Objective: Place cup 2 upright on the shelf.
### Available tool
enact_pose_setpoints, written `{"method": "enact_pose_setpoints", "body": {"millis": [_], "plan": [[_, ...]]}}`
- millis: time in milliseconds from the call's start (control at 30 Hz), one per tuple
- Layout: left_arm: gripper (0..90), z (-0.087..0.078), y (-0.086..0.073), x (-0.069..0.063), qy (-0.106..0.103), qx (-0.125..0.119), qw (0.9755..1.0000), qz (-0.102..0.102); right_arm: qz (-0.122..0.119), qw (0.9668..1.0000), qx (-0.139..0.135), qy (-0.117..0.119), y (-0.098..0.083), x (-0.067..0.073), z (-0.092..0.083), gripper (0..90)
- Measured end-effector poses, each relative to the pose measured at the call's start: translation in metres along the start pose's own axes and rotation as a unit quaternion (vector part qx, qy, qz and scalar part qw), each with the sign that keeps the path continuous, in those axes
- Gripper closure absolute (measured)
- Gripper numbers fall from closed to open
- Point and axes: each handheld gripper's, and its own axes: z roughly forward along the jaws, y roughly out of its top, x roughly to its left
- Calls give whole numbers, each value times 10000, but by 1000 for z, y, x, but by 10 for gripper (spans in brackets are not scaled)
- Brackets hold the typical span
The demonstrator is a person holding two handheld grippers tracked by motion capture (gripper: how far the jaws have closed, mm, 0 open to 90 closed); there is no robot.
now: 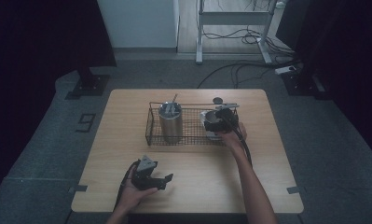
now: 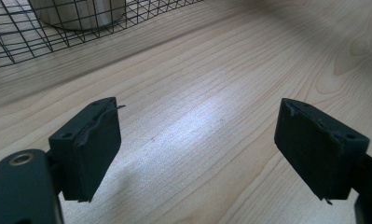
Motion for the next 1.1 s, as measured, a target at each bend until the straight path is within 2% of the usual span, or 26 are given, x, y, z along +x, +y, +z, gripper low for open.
{"method": "enact_pose_setpoints", "body": {"millis": [233, 667, 833, 1000, 1100], "plan": [[151, 0, 0, 0, -1, 6, 10000, 5, -7, 9998, 188, -5, 1, 0, 2, 65], [151, -1, 0, 0, 8, 1, 10000, 11, -77, 9996, 255, -136, 2, 0, 2, 64], [151, -1, 0, 0, 7, -5, 10000, 12, -145, 9985, 477, -230, 1, 0, -1, 61], [151, 0, 1, -1, 39, -1, 10000, -4, -90, 9980, 595, -210, 1, -2, -3, 58], [150, -1, 1, -2, 36, -5, 10000, 4, -185, 9975, 640, -254, 1, -2, -6, 53]]}}
